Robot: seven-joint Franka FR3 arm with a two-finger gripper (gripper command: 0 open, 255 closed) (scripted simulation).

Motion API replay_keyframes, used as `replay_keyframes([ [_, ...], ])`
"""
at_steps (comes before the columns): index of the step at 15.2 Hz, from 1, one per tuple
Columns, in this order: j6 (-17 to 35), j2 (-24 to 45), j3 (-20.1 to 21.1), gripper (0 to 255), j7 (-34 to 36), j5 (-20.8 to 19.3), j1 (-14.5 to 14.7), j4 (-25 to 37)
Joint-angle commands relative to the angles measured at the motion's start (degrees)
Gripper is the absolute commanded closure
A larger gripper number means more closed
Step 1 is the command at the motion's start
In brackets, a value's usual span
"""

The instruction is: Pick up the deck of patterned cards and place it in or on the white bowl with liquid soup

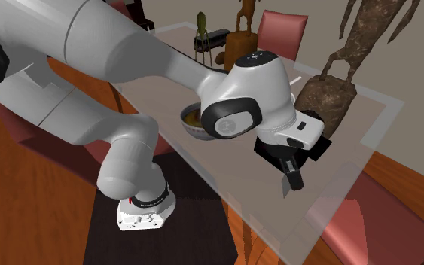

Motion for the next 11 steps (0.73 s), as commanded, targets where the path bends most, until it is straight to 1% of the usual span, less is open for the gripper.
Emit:
replay_keyframes([
  [1, 0.0, 0.0, 0.0, 255, 0.0, 0.0, 0.0, 0.0],
  [10, 0.01, 0.01, 0.0, 255, 0.0, 0.0, 0.0, 0.0],
  [11, -0.96, -0.46, -0.03, 255, -0.15, 0.16, 0.13, 0.51],
])
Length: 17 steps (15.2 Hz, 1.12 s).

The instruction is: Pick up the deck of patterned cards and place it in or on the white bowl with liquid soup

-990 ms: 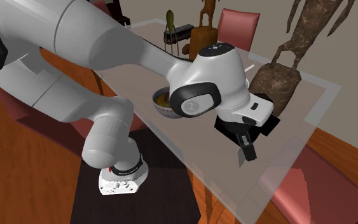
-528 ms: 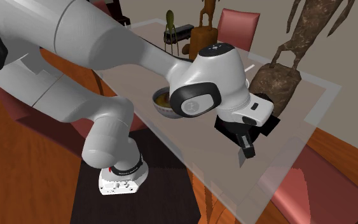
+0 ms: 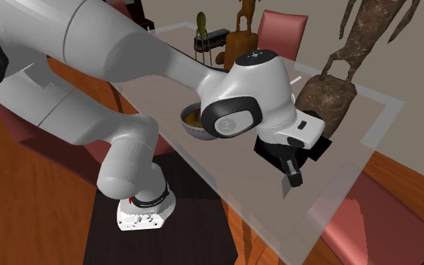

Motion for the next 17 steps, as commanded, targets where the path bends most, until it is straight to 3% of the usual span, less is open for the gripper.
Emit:
replay_keyframes([
  [1, -1.54, -0.68, -0.01, 255, -0.2, 0.24, 0.2, 0.8],
  [17, -15.55, -4.69, 0.06, 255, -2.04, 2.16, 1.51, 10.83],
])
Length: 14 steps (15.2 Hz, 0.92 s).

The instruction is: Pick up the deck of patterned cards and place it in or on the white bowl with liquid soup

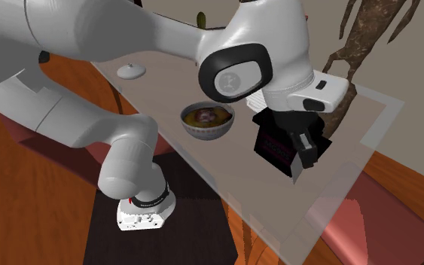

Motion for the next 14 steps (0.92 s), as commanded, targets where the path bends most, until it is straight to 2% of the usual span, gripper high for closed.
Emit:
replay_keyframes([
  [1, -1.83, -0.3, -0.03, 255, -0.3, 0.2, 0.11, 1.53],
  [14, -11.74, -0.18, 0.28, 255, -1.43, 1.24, 0.63, 11.6],
])
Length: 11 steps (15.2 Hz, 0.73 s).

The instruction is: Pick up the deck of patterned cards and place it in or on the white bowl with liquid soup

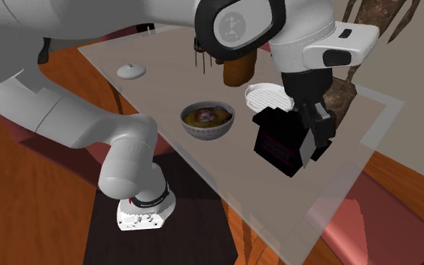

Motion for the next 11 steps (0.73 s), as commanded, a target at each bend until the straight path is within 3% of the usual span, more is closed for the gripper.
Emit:
replay_keyframes([
  [1, -0.93, 0.17, 0.03, 255, -0.11, 0.09, 0.04, 1.08],
  [11, -12.81, -14.95, 10.49, 255, 9.31, 4.47, 3.67, -3.37],
])
